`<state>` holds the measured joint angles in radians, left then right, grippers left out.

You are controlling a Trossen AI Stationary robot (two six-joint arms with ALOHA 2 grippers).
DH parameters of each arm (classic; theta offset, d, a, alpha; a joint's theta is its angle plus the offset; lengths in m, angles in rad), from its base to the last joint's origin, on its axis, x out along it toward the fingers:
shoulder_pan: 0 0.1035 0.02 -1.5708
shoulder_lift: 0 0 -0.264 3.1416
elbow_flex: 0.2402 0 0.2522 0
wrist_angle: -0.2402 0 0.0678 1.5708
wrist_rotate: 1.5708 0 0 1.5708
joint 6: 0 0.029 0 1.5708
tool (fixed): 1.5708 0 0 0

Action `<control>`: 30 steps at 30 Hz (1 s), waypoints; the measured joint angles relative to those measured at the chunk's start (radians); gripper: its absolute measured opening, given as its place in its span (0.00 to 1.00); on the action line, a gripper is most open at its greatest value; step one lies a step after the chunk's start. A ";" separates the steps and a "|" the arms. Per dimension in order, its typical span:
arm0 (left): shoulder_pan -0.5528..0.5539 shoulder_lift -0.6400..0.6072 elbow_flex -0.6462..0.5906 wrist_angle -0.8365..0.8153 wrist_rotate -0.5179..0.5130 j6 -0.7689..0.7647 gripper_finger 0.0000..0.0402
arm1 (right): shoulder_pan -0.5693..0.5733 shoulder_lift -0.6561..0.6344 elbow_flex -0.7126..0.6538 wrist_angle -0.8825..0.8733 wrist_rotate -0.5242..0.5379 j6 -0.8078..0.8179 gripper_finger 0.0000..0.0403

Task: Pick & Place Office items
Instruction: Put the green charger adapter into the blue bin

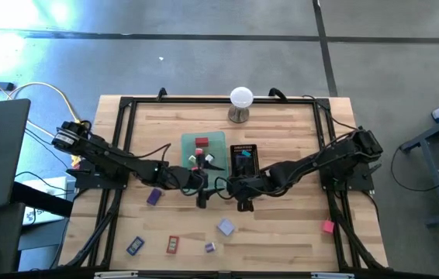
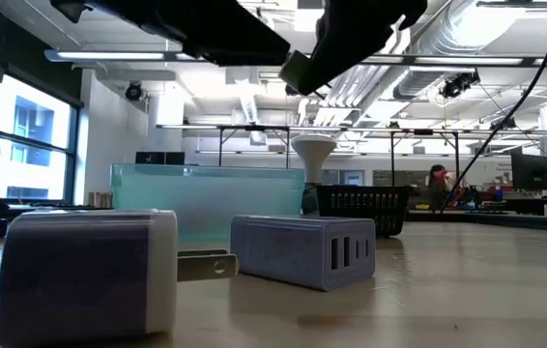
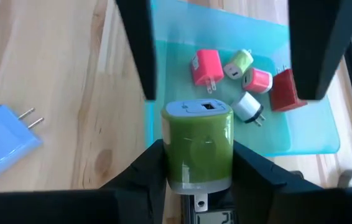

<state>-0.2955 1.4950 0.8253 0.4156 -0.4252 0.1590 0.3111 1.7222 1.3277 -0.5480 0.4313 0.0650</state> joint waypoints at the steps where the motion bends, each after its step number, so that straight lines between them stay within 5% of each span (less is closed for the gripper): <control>1: 0.000 0.006 0.000 0.012 0.000 -0.002 0.76 | 0.000 0.000 0.000 0.002 0.000 -0.005 0.31; 30: -0.001 0.073 0.000 0.116 -0.025 -0.001 0.73 | 0.000 0.000 0.000 0.014 0.007 -0.020 0.32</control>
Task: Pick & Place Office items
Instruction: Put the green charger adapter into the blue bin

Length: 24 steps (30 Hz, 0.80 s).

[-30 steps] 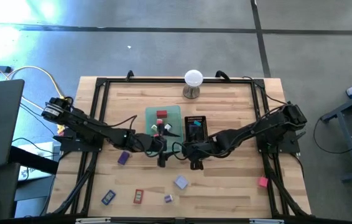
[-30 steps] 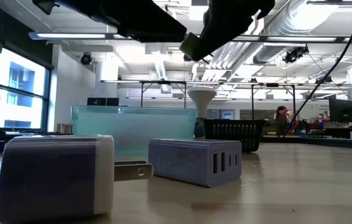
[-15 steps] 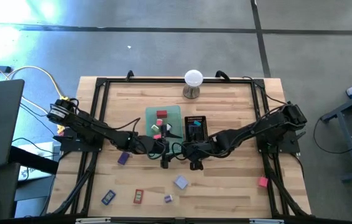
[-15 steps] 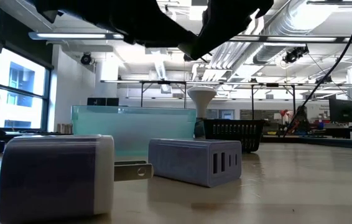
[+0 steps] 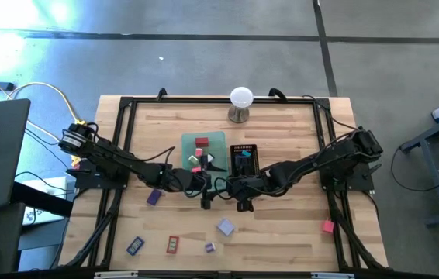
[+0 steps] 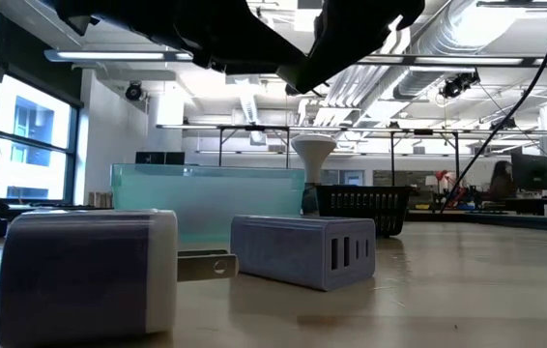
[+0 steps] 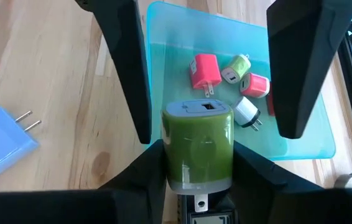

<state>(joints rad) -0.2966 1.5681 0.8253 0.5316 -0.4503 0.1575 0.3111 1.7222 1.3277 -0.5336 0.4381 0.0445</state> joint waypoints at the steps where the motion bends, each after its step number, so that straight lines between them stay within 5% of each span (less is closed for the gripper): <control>1: 0.000 0.001 0.000 0.000 0.000 -0.001 0.71 | 0.000 0.000 0.000 0.000 0.000 -0.004 0.32; 9: 0.000 0.037 0.001 0.012 0.003 0.000 0.62 | 0.000 0.000 0.000 0.003 0.000 -0.016 0.32; 24: -0.002 0.050 0.000 0.046 0.001 0.007 0.62 | 0.000 0.000 0.000 0.011 0.001 -0.016 0.33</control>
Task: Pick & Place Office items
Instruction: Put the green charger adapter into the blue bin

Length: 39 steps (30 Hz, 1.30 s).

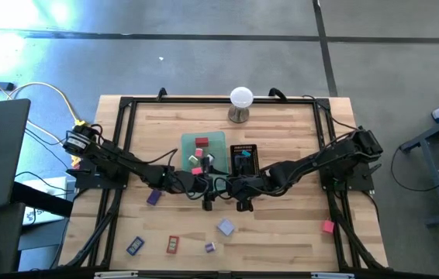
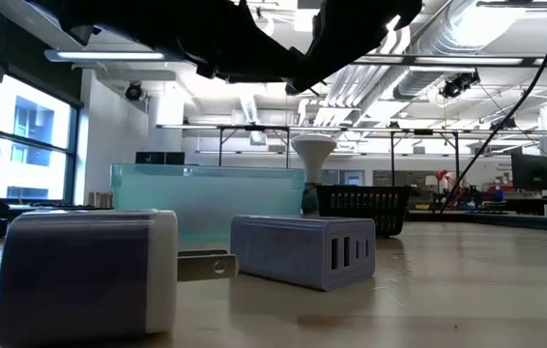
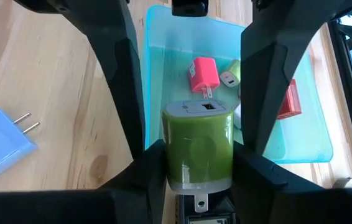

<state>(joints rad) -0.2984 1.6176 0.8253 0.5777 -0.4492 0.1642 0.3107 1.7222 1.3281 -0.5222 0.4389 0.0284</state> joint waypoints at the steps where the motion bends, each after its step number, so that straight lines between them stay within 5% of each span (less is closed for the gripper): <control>1: -0.002 0.000 0.000 0.000 0.000 0.000 0.62 | 0.000 0.000 0.000 0.000 0.000 0.000 0.33; 9: -0.048 0.000 0.000 0.008 -0.129 0.068 0.62 | 0.000 0.000 0.000 -0.001 0.000 -0.004 0.33; 26: -0.054 -0.001 0.000 0.015 -0.132 0.050 0.61 | 0.000 0.000 0.000 -0.001 -0.003 -0.006 0.33; 39: -0.049 -0.001 0.000 0.011 -0.129 0.039 0.32 | -0.004 0.000 0.000 -0.001 -0.020 -0.007 0.33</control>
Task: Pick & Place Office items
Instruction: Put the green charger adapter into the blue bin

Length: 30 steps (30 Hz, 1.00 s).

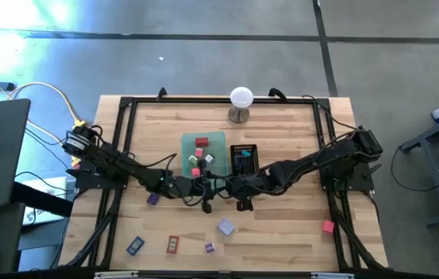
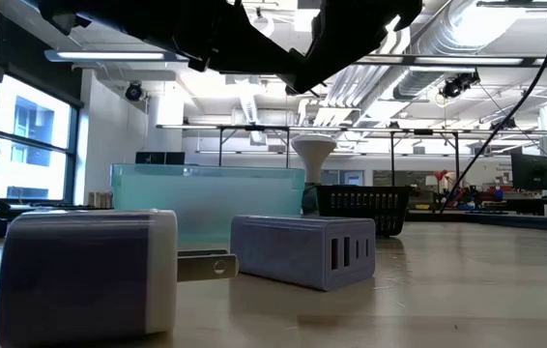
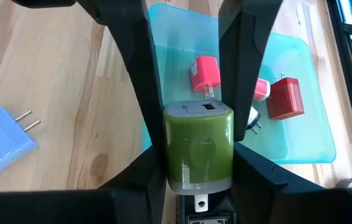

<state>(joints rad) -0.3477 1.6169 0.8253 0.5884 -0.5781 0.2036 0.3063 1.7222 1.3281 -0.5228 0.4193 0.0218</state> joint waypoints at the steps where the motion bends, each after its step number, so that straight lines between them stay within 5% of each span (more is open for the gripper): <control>1: 0.000 0.000 0.000 0.000 0.000 -0.002 0.30 | -0.001 0.000 0.000 -0.001 -0.003 0.003 0.33; 19: 0.001 0.000 0.000 -0.009 -0.005 -0.015 0.34 | -0.001 0.000 0.000 0.004 0.021 0.064 0.50; 30: -0.011 -0.019 0.000 -0.126 -0.004 -0.155 0.34 | 0.003 0.000 -0.002 -0.166 0.080 0.064 0.59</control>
<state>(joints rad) -0.3586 1.5981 0.8257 0.4624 -0.5819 0.0489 0.3096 1.7218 1.3266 -0.6892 0.4992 0.0854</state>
